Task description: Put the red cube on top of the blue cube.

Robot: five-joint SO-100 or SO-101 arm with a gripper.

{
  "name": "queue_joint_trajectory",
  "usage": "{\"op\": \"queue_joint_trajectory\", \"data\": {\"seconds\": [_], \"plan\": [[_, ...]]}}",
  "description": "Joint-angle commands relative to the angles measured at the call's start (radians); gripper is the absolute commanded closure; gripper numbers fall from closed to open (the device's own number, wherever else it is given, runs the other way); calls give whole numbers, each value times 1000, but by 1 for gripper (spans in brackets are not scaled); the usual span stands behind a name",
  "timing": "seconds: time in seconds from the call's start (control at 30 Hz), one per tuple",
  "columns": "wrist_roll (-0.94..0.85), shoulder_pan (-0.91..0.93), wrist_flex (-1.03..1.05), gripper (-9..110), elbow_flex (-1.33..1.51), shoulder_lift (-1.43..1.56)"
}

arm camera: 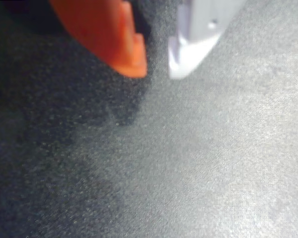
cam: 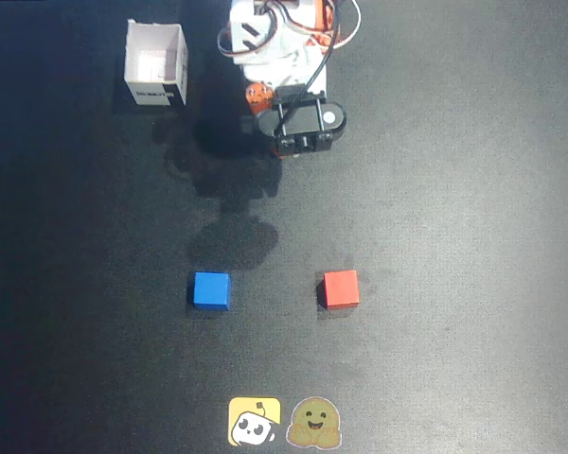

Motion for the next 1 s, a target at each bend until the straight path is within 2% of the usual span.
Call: {"op": "queue_joint_trajectory", "data": {"seconds": [0.0,0.83,0.97], "plan": [[11,5,-9,99,-3,8],[12,-5,-11,99,-3,8],[72,-5,-43,99,-5,8]]}}
